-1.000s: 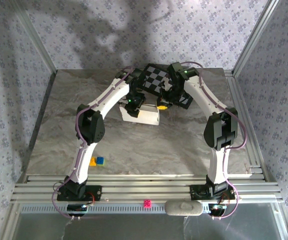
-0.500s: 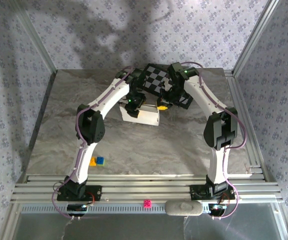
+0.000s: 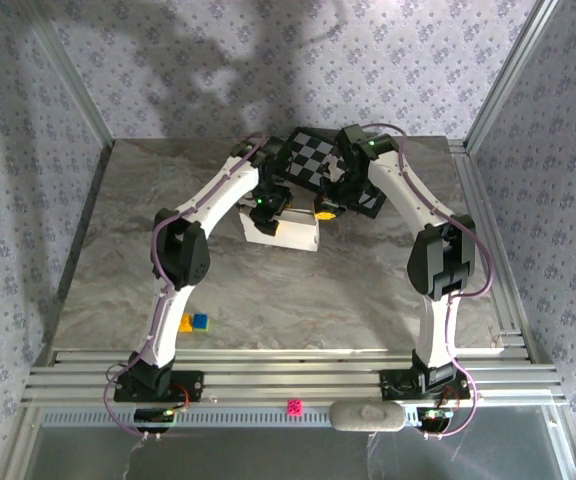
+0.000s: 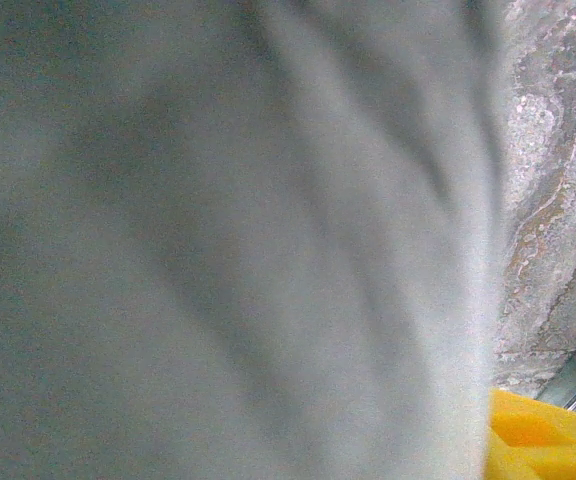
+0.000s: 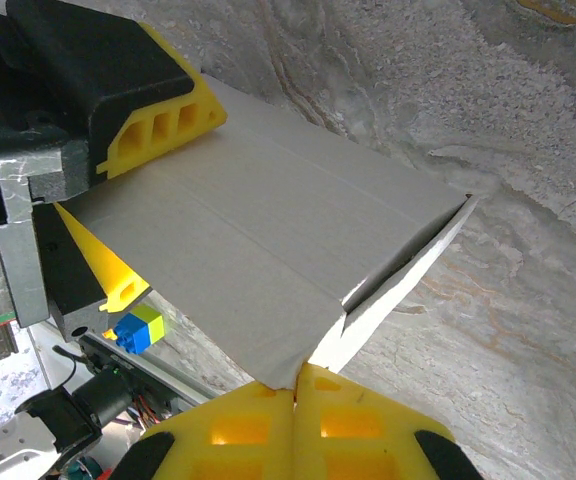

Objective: Fold the paper box

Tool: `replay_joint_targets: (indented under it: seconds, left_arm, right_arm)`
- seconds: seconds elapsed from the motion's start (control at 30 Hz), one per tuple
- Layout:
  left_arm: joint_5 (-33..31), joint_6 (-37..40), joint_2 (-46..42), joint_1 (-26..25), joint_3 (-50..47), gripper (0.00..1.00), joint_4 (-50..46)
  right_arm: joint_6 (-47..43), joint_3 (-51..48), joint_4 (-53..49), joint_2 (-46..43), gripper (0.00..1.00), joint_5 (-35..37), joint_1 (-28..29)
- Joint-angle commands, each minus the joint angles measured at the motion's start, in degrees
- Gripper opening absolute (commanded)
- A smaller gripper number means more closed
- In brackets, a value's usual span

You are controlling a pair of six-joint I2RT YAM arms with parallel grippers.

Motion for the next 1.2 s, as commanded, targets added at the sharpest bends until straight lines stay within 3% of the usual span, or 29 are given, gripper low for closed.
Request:
replay_joint_targets:
  seconds: [0.0, 0.7, 1.07, 1.17]
  left_arm:
    - [6.97, 0.37, 2.04, -1.53, -0.11, 0.6, 0.06]
    - [7.22, -0.17, 0.71, -1.59, -3.21, 0.57, 1.95]
    - [6.71, -0.53, -1.05, -1.5, -6.48, 0.45, 4.46]
    - [6.88, -0.61, -1.91, -1.52, -8.55, 0.44, 6.11]
  right_arm:
    - [-0.93, -0.88, 1.37, 0.43, 0.0, -1.72, 1.51]
    - [-6.65, -8.2, 2.4, -2.37, 0.0, 6.04, 5.37]
    - [-10.08, -9.44, 1.91, -4.35, 0.0, 14.07, 8.92]
    - [-9.88, -9.93, 2.64, -6.56, 0.13, 14.54, 9.08]
